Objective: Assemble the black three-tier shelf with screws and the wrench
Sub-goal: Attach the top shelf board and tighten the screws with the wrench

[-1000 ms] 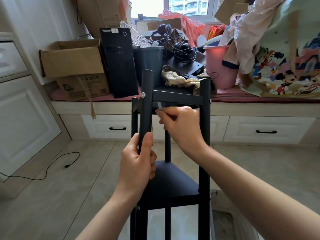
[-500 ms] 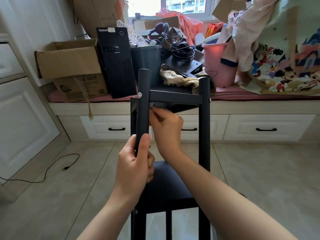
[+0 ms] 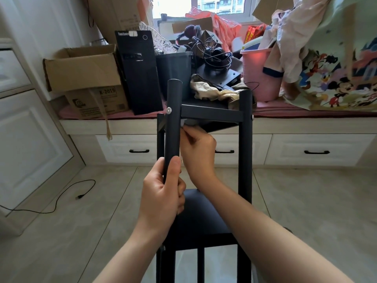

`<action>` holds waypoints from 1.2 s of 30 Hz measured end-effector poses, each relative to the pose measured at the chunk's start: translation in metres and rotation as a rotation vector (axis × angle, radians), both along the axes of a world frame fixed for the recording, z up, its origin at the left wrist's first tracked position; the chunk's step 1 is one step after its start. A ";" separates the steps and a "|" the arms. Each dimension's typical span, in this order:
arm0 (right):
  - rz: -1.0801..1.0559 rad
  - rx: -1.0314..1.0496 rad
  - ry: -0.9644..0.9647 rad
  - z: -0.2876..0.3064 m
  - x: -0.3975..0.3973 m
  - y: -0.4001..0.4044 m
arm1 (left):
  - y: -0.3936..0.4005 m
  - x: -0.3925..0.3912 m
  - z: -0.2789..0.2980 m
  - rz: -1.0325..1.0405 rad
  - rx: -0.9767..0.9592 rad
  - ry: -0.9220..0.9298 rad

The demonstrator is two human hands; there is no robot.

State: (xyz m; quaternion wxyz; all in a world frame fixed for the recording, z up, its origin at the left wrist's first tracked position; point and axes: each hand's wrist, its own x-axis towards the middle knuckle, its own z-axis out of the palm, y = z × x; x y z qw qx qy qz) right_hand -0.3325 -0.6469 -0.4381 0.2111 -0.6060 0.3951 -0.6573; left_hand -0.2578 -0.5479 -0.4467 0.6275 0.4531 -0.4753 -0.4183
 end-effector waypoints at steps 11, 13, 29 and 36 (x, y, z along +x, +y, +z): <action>0.165 0.257 0.249 0.015 -0.043 0.026 | -0.001 -0.001 -0.001 0.003 -0.018 -0.016; 0.180 0.274 0.297 0.021 -0.049 0.030 | -0.001 -0.001 -0.001 0.006 -0.014 -0.013; 0.158 0.187 0.425 0.047 -0.049 0.023 | -0.003 0.000 0.002 0.017 -0.001 -0.003; 0.127 0.147 0.404 0.040 -0.043 0.018 | -0.003 -0.003 0.002 0.022 0.013 0.011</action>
